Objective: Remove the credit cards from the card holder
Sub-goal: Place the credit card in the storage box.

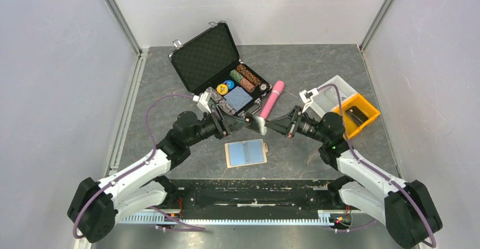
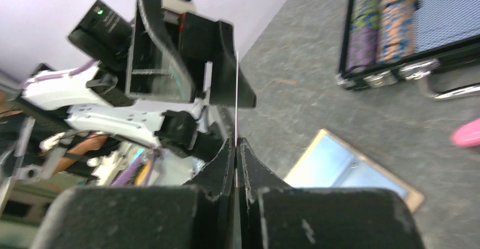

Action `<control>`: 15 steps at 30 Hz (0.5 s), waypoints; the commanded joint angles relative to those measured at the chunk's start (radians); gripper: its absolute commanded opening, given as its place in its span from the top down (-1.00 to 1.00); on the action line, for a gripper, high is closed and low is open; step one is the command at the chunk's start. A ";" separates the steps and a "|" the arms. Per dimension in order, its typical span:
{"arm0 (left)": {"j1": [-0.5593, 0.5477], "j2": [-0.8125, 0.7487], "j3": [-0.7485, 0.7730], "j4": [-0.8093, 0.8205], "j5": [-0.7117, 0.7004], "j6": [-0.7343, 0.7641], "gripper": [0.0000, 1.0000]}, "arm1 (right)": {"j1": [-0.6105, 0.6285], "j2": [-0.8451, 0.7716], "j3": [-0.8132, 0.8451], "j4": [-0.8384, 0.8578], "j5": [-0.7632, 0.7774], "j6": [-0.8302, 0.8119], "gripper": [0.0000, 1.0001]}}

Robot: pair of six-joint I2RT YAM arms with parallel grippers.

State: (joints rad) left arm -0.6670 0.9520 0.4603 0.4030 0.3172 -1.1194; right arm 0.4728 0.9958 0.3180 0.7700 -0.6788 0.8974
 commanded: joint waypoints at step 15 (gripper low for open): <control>0.004 -0.054 0.374 -0.808 -0.232 0.588 -1.00 | -0.213 0.003 0.347 -0.784 0.125 -0.465 1.00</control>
State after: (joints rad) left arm -0.6670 0.9096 0.7628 -0.2508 0.1799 -0.7052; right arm 0.2981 0.9726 0.6113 0.1184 -0.5926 0.4946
